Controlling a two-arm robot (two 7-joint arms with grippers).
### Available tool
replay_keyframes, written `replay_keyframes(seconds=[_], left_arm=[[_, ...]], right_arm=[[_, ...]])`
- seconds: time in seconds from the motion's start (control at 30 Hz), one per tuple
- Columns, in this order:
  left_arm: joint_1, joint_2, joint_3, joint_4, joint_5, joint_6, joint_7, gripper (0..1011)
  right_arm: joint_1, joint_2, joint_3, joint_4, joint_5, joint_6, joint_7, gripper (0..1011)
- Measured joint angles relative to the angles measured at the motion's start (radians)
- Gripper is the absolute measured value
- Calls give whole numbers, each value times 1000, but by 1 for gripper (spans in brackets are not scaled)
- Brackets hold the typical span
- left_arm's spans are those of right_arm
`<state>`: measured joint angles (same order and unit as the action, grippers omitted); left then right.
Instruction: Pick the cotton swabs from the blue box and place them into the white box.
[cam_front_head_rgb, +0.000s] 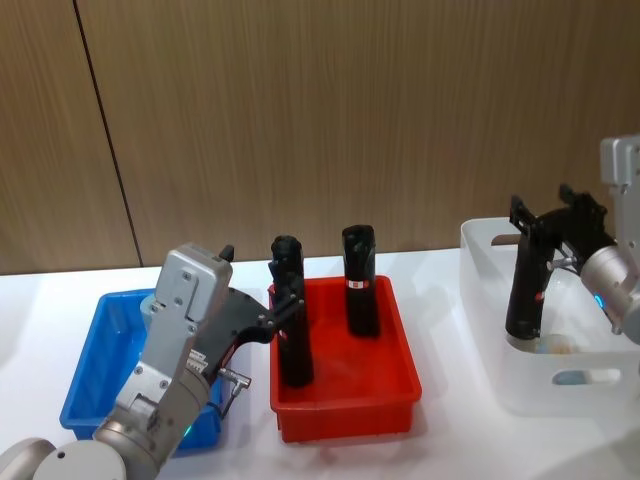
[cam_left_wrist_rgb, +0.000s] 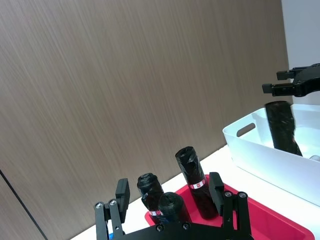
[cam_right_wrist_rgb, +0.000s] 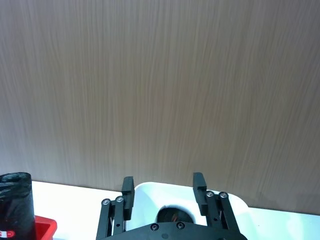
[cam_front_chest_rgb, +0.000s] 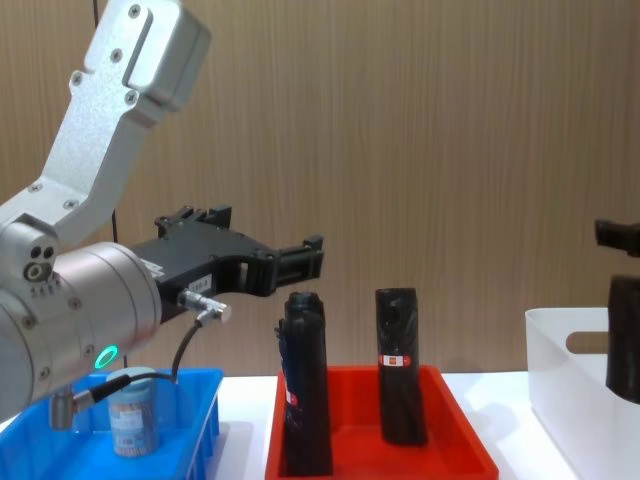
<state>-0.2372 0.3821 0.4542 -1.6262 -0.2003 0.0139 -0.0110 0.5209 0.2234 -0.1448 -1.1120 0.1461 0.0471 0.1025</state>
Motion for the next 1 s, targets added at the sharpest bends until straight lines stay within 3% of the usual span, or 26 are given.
replay_keyframes(seconds=[0.37, 1.0], left_arm=[[0, 0, 0, 0, 0, 0, 0, 1004], [0, 0, 0, 0, 0, 0, 0, 1004]], right_arm=[[-4, 1, 3, 1, -1, -8, -5, 1002], [-27, 5, 7, -40, 4, -5, -5, 1001]])
